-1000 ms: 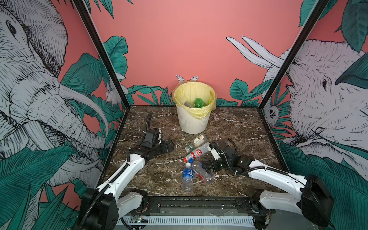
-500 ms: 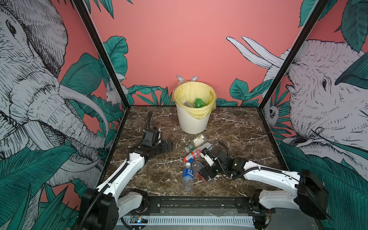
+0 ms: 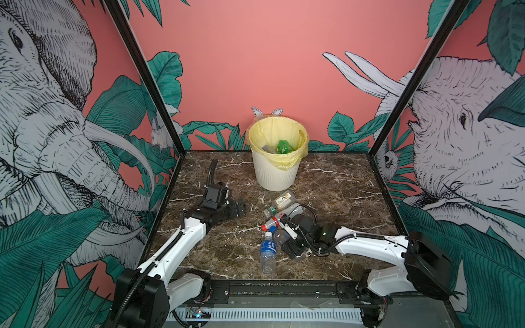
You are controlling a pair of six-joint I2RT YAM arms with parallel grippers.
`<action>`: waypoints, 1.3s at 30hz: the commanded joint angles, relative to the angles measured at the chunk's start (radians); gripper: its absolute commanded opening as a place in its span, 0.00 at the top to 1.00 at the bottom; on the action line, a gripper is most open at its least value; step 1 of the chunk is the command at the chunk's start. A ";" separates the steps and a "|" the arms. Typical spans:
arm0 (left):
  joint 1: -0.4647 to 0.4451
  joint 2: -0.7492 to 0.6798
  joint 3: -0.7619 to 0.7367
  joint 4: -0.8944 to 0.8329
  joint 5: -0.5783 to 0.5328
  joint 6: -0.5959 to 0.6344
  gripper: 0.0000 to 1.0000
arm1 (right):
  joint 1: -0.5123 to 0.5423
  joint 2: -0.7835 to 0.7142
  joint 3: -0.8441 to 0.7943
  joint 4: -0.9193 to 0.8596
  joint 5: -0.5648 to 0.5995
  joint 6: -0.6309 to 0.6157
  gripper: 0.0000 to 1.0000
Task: Throw the plastic bottles in the bin
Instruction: 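Lower the right gripper around the blue-cap clear bottle and close, then lift the blue-cap bottle with the right gripper and carry it over the bin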
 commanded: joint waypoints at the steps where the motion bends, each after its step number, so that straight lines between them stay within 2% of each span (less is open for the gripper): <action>1: 0.006 -0.005 0.005 -0.016 -0.015 0.008 0.01 | 0.009 0.032 0.025 0.012 0.013 -0.016 0.14; 10: 0.008 -0.013 -0.011 -0.015 -0.015 -0.001 0.01 | 0.016 0.084 0.029 0.046 0.013 -0.017 0.25; 18: 0.008 -0.019 -0.021 -0.013 -0.022 -0.007 0.01 | 0.016 0.013 0.012 0.052 0.035 -0.018 0.34; 31: 0.008 -0.017 -0.026 0.010 -0.013 -0.035 0.01 | 0.016 -0.129 -0.002 0.048 0.083 0.029 0.35; 39: 0.008 -0.025 -0.039 0.029 0.001 -0.059 0.01 | 0.016 -0.137 0.084 0.001 0.110 0.077 0.35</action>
